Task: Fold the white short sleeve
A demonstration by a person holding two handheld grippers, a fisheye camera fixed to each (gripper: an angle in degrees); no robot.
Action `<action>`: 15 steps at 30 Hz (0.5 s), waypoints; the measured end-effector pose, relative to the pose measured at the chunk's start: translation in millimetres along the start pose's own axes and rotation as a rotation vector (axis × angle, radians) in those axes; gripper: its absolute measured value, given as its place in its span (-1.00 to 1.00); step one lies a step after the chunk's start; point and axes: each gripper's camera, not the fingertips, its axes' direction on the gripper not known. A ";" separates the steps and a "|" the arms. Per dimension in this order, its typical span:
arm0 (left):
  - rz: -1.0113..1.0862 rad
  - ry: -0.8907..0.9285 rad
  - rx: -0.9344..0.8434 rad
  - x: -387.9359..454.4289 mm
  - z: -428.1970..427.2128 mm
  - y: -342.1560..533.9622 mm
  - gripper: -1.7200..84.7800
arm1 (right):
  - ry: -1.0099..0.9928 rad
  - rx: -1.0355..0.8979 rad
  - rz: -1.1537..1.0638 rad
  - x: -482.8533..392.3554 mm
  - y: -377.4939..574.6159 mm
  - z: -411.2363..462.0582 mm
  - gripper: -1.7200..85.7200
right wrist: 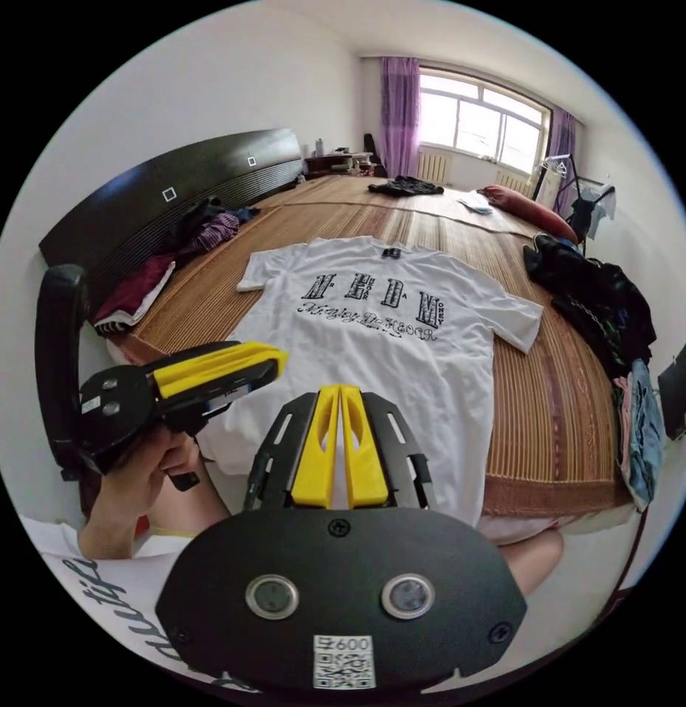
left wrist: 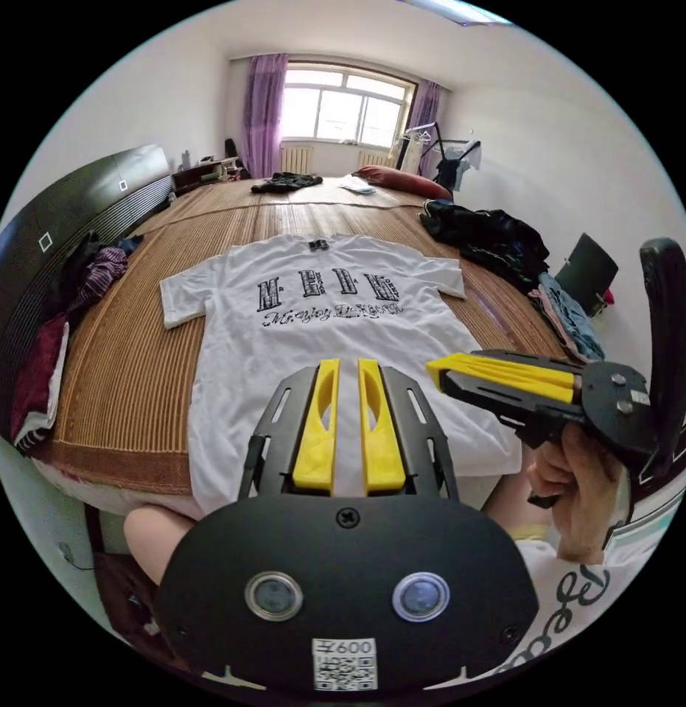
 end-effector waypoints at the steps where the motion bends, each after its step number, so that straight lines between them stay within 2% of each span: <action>1: 0.001 -0.016 -0.004 1.2 -1.4 -1.1 -0.93 | 0.010 0.008 -0.005 -0.4 -1.1 -1.5 -0.98; 5: 0.001 -0.072 -0.029 7.3 -8.0 -3.0 -0.94 | -0.002 0.006 -0.008 0.9 -8.0 -5.3 -0.98; 12: 0.072 0.118 -0.018 -7.4 -18.5 13.2 -0.95 | -0.198 0.016 -0.037 15.8 -2.0 2.4 -0.98; 15: 0.139 0.133 0.036 -6.3 -30.3 19.0 -0.95 | -0.197 0.050 -0.048 19.1 -5.9 -6.2 -0.98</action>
